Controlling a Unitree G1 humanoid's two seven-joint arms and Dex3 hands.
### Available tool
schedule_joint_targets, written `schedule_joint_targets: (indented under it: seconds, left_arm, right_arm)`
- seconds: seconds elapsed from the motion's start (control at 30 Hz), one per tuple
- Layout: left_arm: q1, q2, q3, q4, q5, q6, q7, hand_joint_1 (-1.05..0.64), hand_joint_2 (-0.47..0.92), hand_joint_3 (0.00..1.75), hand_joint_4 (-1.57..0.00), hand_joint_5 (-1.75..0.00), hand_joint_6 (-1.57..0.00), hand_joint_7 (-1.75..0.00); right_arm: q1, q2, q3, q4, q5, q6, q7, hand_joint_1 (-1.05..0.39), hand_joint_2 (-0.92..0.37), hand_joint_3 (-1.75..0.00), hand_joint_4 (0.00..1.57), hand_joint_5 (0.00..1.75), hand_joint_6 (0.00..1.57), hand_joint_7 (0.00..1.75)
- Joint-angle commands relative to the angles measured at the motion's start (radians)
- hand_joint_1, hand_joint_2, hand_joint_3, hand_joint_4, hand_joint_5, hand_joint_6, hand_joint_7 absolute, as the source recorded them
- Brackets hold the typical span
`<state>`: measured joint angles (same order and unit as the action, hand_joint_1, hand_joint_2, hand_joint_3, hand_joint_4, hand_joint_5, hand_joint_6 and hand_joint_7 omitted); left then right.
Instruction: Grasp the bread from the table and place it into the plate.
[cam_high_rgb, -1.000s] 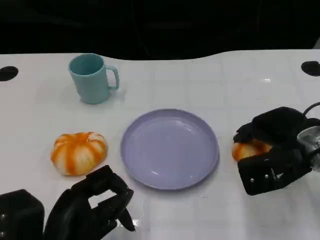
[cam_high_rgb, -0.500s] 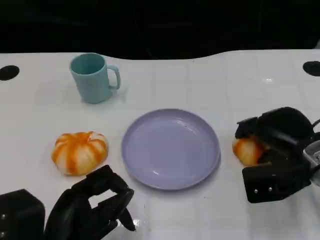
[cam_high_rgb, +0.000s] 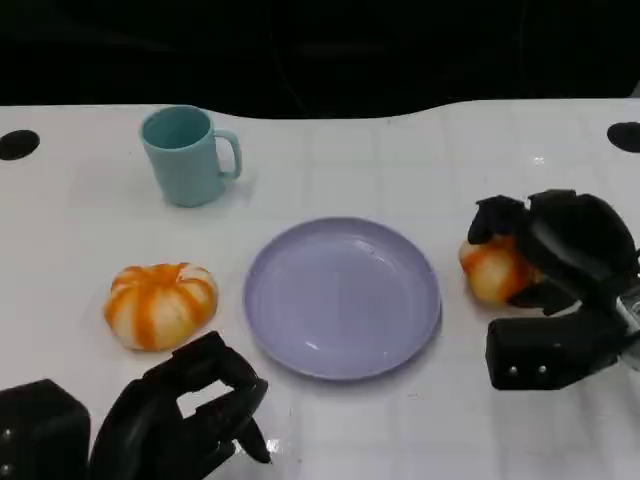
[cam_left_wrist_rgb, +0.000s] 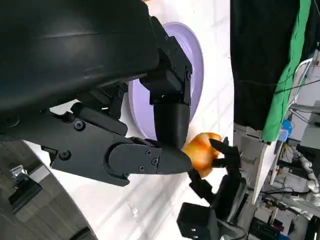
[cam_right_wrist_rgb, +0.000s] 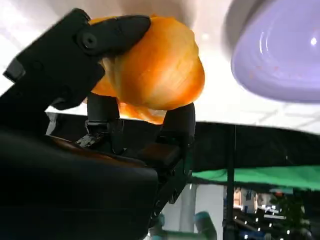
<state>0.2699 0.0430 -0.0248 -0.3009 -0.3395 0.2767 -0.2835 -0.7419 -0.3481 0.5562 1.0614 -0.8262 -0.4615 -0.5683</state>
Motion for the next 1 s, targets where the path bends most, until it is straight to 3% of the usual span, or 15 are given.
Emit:
schedule_joint_targets:
  seconds: [0.03,0.3,0.4,0.6,0.73,1.0]
  left_arm:
    - [0.005,0.011,0.009,0.007,-0.002,-0.013,-0.005,-0.56,0.92,0.32,-0.70,-1.75,-0.58,-1.60]
    - [0.001,0.013,0.008,0.020,0.008,-0.022,-0.004,-0.55,0.92,0.31,-0.70,-1.75,-0.59,-1.59]
    - [-0.001,0.011,0.006,0.023,0.011,-0.024,0.000,-0.56,0.92,0.31,-0.70,-1.75,-0.59,-1.59]
    - [-0.001,0.008,0.002,0.023,0.013,-0.026,0.003,-0.55,0.92,0.31,-0.70,-1.75,-0.60,-1.59]
    - [-0.001,0.006,0.001,0.023,0.009,-0.026,0.004,-0.56,0.92,0.30,-0.71,-1.75,-0.60,-1.58]
    - [-0.003,0.009,0.001,0.028,0.006,-0.032,-0.003,-0.55,0.92,0.30,-0.72,-1.75,-0.61,-1.58]
  right_arm:
    - [-0.003,-0.022,-0.031,-0.033,0.029,-0.032,-0.029,-0.07,-0.44,-0.97,0.93,1.75,0.88,1.41]
    - [-0.012,-0.010,-0.053,-0.111,0.035,-0.047,-0.030,-0.08,-0.28,-1.23,0.95,1.75,0.89,1.47]
    - [-0.018,0.002,-0.053,-0.131,0.045,-0.083,-0.023,-0.09,-0.25,-1.25,0.96,1.75,0.83,1.58]
    - [-0.032,0.041,-0.054,-0.135,0.077,-0.166,0.015,-0.08,-0.24,-1.28,0.98,1.75,0.83,1.58]
    - [-0.038,0.074,-0.052,-0.144,0.087,-0.180,0.053,-0.10,-0.23,-1.29,0.98,1.75,0.76,1.73]
    - [-0.057,0.135,-0.028,-0.142,0.071,-0.195,0.091,-0.07,-0.22,-1.30,0.98,1.75,0.75,1.75]
